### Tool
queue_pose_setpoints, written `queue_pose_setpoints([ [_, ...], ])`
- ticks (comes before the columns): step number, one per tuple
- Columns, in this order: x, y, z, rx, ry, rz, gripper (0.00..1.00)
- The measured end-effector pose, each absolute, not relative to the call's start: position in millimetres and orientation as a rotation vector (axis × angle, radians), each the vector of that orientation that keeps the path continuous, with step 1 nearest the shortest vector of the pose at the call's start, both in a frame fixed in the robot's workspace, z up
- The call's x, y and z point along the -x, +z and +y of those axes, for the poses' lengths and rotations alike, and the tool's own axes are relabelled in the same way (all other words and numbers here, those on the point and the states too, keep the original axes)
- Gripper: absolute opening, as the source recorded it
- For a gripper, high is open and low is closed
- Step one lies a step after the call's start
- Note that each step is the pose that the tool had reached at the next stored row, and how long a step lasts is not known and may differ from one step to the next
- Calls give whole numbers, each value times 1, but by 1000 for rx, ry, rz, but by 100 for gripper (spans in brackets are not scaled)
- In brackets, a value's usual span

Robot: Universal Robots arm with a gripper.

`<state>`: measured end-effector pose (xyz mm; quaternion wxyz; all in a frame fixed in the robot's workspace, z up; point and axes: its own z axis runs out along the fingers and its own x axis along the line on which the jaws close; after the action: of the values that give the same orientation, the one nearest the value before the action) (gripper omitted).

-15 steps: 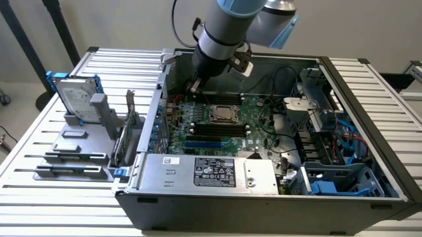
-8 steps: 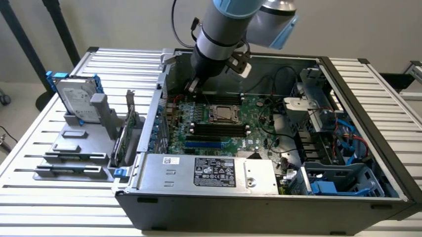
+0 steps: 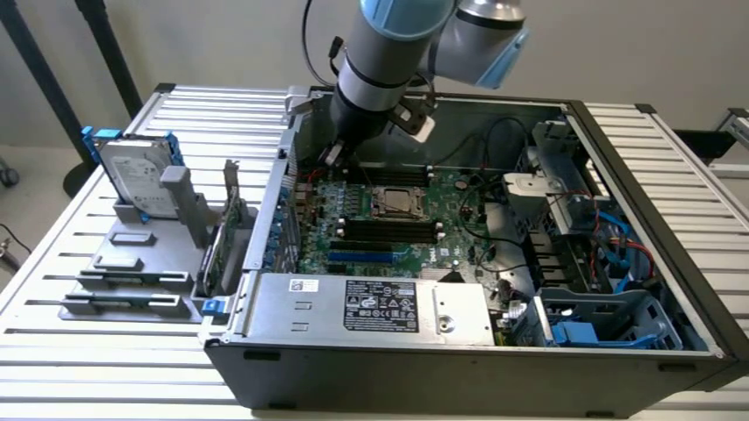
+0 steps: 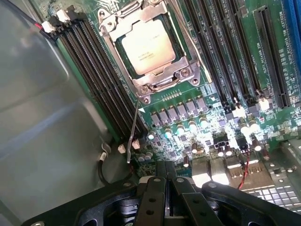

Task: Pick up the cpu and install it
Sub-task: 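Install the first cpu locking lever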

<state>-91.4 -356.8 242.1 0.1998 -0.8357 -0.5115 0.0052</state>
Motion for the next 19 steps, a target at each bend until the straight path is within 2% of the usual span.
queue_pose_setpoints([
  [10, 91, 234, -357, 2397, -46, -1264, 11],
  [19, 92, 236, -357, 2453, -80, -1153, 11],
])
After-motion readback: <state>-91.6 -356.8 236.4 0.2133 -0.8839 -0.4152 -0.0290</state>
